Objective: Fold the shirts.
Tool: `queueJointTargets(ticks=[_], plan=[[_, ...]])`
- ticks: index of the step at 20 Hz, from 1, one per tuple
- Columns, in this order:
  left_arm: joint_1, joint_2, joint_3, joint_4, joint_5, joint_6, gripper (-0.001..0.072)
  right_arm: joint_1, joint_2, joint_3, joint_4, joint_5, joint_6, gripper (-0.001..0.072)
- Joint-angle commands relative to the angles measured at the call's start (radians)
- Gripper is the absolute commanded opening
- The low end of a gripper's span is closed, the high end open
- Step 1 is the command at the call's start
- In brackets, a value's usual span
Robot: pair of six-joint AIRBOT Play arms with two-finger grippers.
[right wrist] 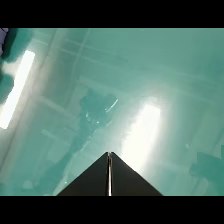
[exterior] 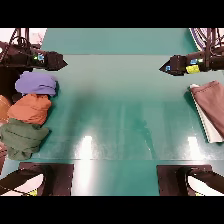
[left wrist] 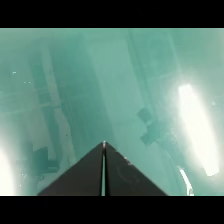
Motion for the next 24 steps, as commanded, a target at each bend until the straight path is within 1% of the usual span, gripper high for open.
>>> queueJointTargets(ticks=[1,12,14,15,16,17,19,20,22,24], plan=[[0.000,0.000,0.000,0.000,0.000,0.000,0.0026,0.003,-0.001,0.001,0.001,-0.001,0.000,0.0017],[0.000,0.000,0.000,-0.005,0.002,-0.002,0.0026,0.003,-0.001,0.001,0.000,-0.002,0.000,0.0017],[0.000,-0.001,0.000,0.009,0.063,0.022,0.0028,0.003,-0.001,0.001,0.001,-0.001,0.000,0.0017],[0.000,-0.002,0.000,0.074,0.095,0.035,0.0201,0.003,-0.001,0.001,0.001,-0.001,0.000,0.0017],[0.000,-0.003,-0.005,0.165,0.124,0.018,0.0483,0.004,-0.001,0.001,0.001,-0.001,0.000,0.0017],[0.003,-0.011,-0.015,0.285,0.149,-0.041,0.0544,0.004,-0.001,0.001,0.001,-0.001,0.001,0.0017],[0.003,-0.056,-0.034,0.539,0.134,-0.155,0.0545,0.004,-0.001,0.001,0.001,-0.001,0.001,0.0017],[0.016,-0.092,-0.049,0.616,0.119,-0.186,0.0546,0.004,-0.001,0.001,0.001,-0.001,0.001,0.0017],[0.072,-0.172,-0.077,0.603,0.122,-0.188,0.0546,0.004,-0.001,0.001,0.001,-0.001,0.001,0.0017],[0.130,-0.264,-0.085,0.602,0.122,-0.213,0.0546,0.004,-0.001,0.001,0.001,-0.001,0.001,0.0017]])
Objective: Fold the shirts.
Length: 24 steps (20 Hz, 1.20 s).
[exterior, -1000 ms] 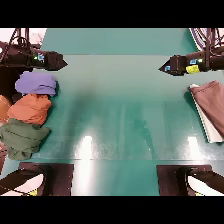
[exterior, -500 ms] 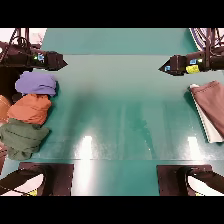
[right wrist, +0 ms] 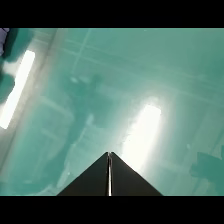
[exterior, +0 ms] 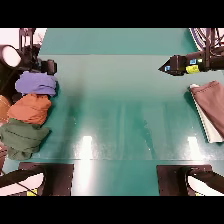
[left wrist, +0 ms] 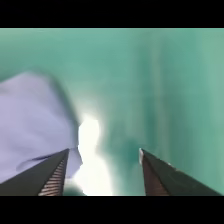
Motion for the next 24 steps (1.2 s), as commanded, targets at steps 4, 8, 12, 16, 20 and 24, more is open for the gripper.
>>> queueJointTargets(ticks=[4,8,12,16,20,24], plan=[[0.132,-0.227,-0.020,0.087,0.017,-0.055,0.0546,0.001,-0.001,0.001,0.000,0.000,0.001,0.0017],[0.144,-0.240,-0.014,0.096,0.036,-0.053,0.0543,0.001,-0.002,0.001,0.000,-0.007,0.001,0.0018],[0.144,-0.206,0.048,0.096,-0.011,-0.052,0.0033,0.000,0.000,0.001,0.000,-0.026,0.001,0.0017],[0.136,-0.069,0.185,0.089,-0.078,-0.023,0.0025,0.000,0.000,0.087,-0.003,-0.021,0.000,0.0017],[0.040,0.141,0.424,0.050,-0.215,0.064,0.0024,-0.040,0.000,0.282,-0.003,-0.020,0.000,0.0017],[-0.233,0.246,0.562,0.043,-0.281,0.087,0.0023,-0.119,0.002,0.444,-0.003,0.010,0.000,0.0017]])
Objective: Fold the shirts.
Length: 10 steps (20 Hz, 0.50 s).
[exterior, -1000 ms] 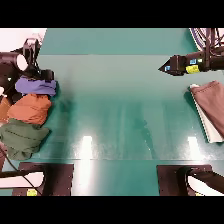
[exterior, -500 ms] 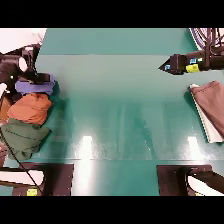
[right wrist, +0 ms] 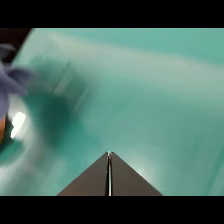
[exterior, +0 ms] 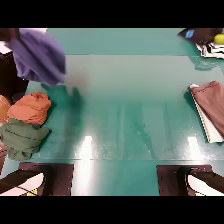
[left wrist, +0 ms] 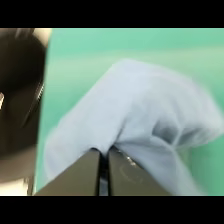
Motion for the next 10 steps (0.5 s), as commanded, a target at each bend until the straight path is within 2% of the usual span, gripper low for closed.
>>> queueJointTargets(ticks=[1,5,8,9,10], plan=[[-0.239,0.074,0.097,-0.011,-0.068,0.029,0.0023,-0.067,0.002,0.140,0.000,0.029,0.000,0.0017],[-0.576,-0.061,0.094,-0.011,-0.102,0.029,0.0024,-0.133,0.029,0.204,0.001,0.080,0.000,0.0017],[-0.738,-0.236,0.095,-0.024,-0.068,0.035,0.0028,-0.167,0.069,0.204,0.001,0.105,0.000,0.0017],[-0.760,-0.289,0.095,-0.048,-0.051,0.058,0.0177,-0.178,0.081,0.204,0.001,0.119,0.000,0.0017],[-0.763,-0.328,0.095,-0.066,-0.039,0.055,0.0445,-0.188,0.090,0.204,0.001,0.131,0.000,0.0018]])
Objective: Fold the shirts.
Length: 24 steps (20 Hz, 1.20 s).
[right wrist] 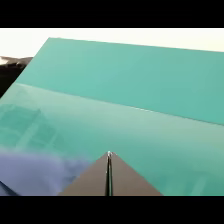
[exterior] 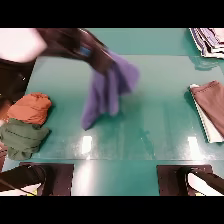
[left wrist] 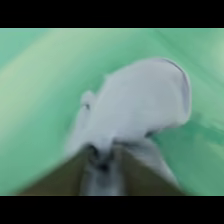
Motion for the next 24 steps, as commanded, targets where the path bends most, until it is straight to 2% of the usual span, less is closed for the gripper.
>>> queueJointTargets(ticks=[1,3,6,7,9,12,15,18,21,24], plan=[[-0.094,-0.148,0.004,-0.029,0.021,0.017,0.0503,-0.045,0.039,0.011,0.000,0.050,0.000,0.0017],[-0.039,-0.157,0.004,-0.021,0.010,0.008,0.0503,-0.074,0.056,0.010,0.000,0.060,0.000,0.0017],[0.139,-0.154,0.003,-0.039,-0.040,-0.040,0.0503,-0.099,0.061,0.010,0.000,0.071,0.000,0.0017],[0.204,-0.156,-0.006,-0.081,-0.056,-0.047,0.0503,-0.098,0.056,0.011,0.000,0.084,0.000,0.0018],[0.336,-0.157,-0.087,-0.267,-0.042,-0.040,0.0503,-0.098,0.037,0.010,0.002,0.106,0.000,0.0017],[0.444,-0.157,-0.301,-0.457,-0.007,0.019,0.0503,-0.098,-0.006,0.010,0.002,0.144,0.001,0.0017],[0.468,-0.159,-0.547,-0.494,0.080,0.063,0.0504,-0.098,-0.055,0.010,0.010,0.171,0.001,0.0017],[0.468,-0.159,-0.726,-0.526,0.200,0.070,0.0503,-0.067,-0.093,0.010,0.007,0.182,0.001,0.0017],[0.468,-0.175,-0.794,-0.570,0.263,0.075,0.0503,-0.010,-0.129,0.011,0.005,0.182,0.001,0.0017],[0.467,-0.203,-0.793,-0.703,0.262,0.161,0.0502,0.028,-0.154,0.010,0.005,0.180,0.001,0.0017]])
